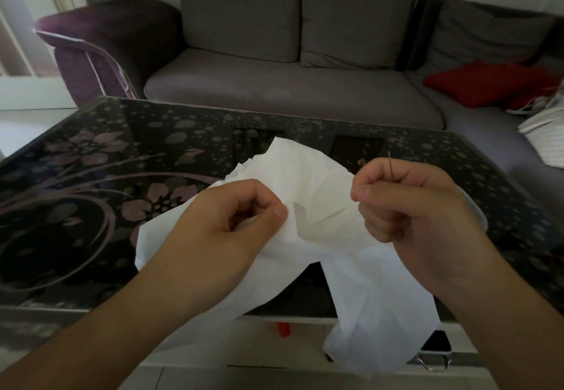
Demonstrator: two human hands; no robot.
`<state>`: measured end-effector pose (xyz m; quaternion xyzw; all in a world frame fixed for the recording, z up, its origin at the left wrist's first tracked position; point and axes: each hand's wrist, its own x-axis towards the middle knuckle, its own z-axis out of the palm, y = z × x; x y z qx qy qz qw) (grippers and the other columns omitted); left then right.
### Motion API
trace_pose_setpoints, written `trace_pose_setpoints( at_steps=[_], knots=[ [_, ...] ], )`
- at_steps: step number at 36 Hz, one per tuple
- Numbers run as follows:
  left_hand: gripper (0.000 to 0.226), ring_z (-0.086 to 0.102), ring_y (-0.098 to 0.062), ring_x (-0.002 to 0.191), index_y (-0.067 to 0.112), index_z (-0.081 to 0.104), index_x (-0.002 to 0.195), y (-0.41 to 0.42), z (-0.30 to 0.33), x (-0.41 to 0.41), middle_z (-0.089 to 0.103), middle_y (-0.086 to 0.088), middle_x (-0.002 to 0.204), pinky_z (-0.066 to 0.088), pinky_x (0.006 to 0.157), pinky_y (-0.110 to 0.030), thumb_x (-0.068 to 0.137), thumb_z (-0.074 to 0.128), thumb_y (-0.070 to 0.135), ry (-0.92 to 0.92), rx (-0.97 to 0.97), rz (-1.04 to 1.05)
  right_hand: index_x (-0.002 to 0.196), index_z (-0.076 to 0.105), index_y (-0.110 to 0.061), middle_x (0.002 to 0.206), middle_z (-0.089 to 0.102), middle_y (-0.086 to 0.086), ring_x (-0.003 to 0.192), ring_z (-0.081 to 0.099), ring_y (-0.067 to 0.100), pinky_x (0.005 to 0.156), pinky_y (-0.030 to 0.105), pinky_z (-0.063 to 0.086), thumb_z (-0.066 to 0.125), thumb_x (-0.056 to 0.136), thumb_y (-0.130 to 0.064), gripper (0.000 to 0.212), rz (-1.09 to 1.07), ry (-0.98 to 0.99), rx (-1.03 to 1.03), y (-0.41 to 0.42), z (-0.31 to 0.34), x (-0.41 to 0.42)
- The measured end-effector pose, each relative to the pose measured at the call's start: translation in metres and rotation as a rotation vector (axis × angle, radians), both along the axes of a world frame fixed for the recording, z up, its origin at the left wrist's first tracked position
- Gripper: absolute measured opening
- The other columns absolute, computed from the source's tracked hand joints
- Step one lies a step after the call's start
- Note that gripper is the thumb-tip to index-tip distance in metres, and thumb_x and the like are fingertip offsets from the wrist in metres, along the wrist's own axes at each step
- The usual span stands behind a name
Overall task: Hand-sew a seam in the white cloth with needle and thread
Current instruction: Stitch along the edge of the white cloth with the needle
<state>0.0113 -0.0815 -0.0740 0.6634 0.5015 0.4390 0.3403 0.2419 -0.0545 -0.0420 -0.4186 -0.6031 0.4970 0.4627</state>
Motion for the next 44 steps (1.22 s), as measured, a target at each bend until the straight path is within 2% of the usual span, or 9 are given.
trace_pose_setpoints(
  at_steps=[6,12,18,21,28,31,34,36,44],
  knots=[
    [0.016,0.065,-0.003,0.076,0.028,0.074,0.082,-0.001,0.002,-0.002,0.071,0.012,0.079,0.045,0.07,-0.009,0.096,0.066,0.025,-0.005,0.02,-0.026,0.099,0.072,-0.013,0.055,0.037,0.005,0.048,0.03,0.017,0.049,0.029,0.027,0.06,0.098,-0.007,0.013,-0.112,0.001,0.048,-0.004,0.0,-0.008],
    [0.013,0.065,-0.012,0.078,0.027,0.076,0.088,-0.003,0.005,-0.003,0.071,0.006,0.08,0.047,0.07,-0.016,0.094,0.065,0.032,-0.011,0.056,-0.118,0.119,0.07,-0.039,0.053,0.042,0.001,0.052,0.039,0.013,0.051,0.022,0.036,0.076,0.089,-0.025,0.034,0.204,-0.178,0.02,-0.018,0.003,-0.03],
    [0.014,0.068,-0.015,0.084,0.028,0.077,0.089,-0.004,0.005,-0.001,0.073,0.008,0.084,0.05,0.072,-0.016,0.095,0.065,0.03,0.017,0.044,-0.121,0.089,0.072,-0.026,0.05,0.043,0.007,0.045,0.038,0.011,0.046,0.014,0.037,0.073,0.092,-0.026,0.003,0.098,-0.381,0.075,-0.015,-0.002,-0.03],
    [0.016,0.066,-0.007,0.08,0.029,0.077,0.086,-0.005,0.007,0.0,0.072,0.013,0.081,0.046,0.069,-0.011,0.097,0.065,0.027,0.024,0.024,-0.106,0.084,0.072,-0.026,0.053,0.046,0.013,0.048,0.039,0.014,0.047,0.016,0.038,0.073,0.092,-0.027,0.008,0.047,-0.397,0.085,-0.014,-0.005,-0.027],
    [0.016,0.066,-0.003,0.074,0.025,0.077,0.084,-0.008,0.011,0.002,0.072,0.011,0.077,0.046,0.068,-0.009,0.095,0.065,0.028,-0.03,-0.037,-0.088,0.095,0.067,-0.029,0.05,0.043,-0.003,0.049,0.037,0.014,0.048,0.026,0.033,0.072,0.094,-0.021,0.01,0.033,-0.296,-0.03,-0.015,0.004,-0.028],
    [0.017,0.067,-0.001,0.078,0.028,0.077,0.085,-0.008,0.011,0.002,0.073,0.013,0.081,0.046,0.068,-0.007,0.096,0.065,0.03,-0.029,-0.055,-0.065,0.088,0.059,-0.026,0.05,0.04,-0.007,0.046,0.031,0.012,0.052,0.026,0.023,0.052,0.1,-0.021,0.015,0.063,-0.155,-0.207,-0.008,0.015,-0.025],
    [0.017,0.067,-0.002,0.079,0.029,0.077,0.085,-0.007,0.011,0.001,0.074,0.013,0.084,0.046,0.069,-0.008,0.097,0.064,0.032,-0.039,-0.072,-0.058,0.078,0.055,-0.015,0.054,0.037,0.001,0.047,0.029,0.014,0.049,0.027,0.022,0.039,0.107,-0.009,0.034,0.07,-0.137,-0.185,-0.009,0.017,-0.02],
    [0.017,0.067,-0.002,0.079,0.03,0.077,0.085,-0.007,0.011,0.0,0.074,0.012,0.085,0.045,0.068,-0.009,0.096,0.064,0.033,-0.046,-0.079,-0.057,0.068,0.057,-0.021,0.056,0.041,0.002,0.048,0.033,0.014,0.045,0.027,0.027,0.045,0.107,-0.012,0.042,0.087,-0.18,-0.093,-0.012,0.013,-0.019],
    [0.018,0.064,0.001,0.071,0.026,0.079,0.085,-0.007,0.012,-0.001,0.073,0.012,0.078,0.046,0.064,-0.01,0.097,0.065,0.027,-0.108,-0.108,-0.123,0.071,0.072,-0.022,0.073,0.061,-0.005,0.053,0.043,0.009,0.054,0.027,0.036,0.063,0.081,-0.023,0.013,0.162,-0.196,0.051,-0.021,0.014,-0.025]
  ],
)
